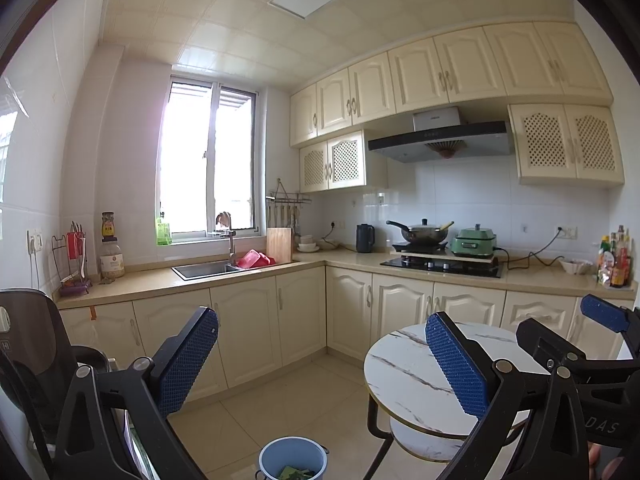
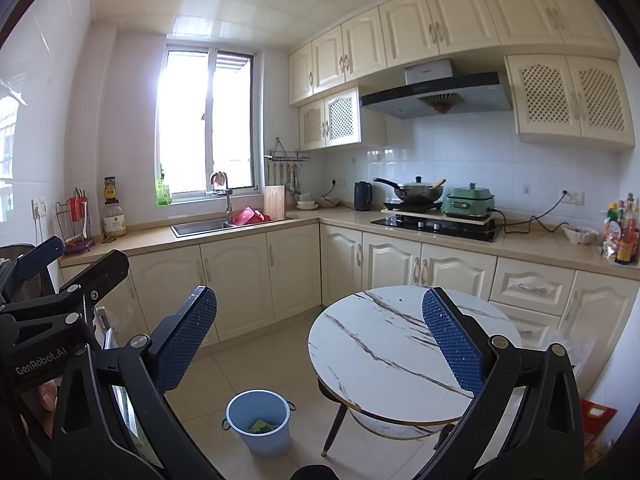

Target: Collect trash

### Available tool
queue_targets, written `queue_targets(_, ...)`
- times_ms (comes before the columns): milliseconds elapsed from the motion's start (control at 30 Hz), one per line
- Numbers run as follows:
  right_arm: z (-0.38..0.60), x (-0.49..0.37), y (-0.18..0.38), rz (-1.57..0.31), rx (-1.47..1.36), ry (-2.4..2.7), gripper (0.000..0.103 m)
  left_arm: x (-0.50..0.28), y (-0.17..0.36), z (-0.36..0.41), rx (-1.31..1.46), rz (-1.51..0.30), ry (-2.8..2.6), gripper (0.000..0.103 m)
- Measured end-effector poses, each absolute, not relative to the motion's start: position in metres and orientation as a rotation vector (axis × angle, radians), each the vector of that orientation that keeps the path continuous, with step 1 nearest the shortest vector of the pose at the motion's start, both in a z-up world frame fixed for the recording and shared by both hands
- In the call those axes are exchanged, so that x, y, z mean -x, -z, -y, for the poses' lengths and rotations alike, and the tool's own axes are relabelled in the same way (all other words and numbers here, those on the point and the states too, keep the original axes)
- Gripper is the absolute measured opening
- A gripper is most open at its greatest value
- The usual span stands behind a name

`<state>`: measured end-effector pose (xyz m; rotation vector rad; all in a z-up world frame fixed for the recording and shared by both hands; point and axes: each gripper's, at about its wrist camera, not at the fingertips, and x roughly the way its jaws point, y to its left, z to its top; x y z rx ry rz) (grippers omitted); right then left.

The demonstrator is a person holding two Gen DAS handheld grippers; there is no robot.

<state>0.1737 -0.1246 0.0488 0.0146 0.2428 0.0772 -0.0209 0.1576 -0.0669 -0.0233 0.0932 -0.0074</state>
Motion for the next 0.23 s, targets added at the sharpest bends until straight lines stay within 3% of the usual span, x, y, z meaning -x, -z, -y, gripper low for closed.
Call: queue_targets(233, 0.1271, -0.1750, -0.0444, -0.254, -0.018, -0.074, 0.103, 0.0148, 0.0655, -0.1631, 0.020, -0.099, 0.016, 0.102)
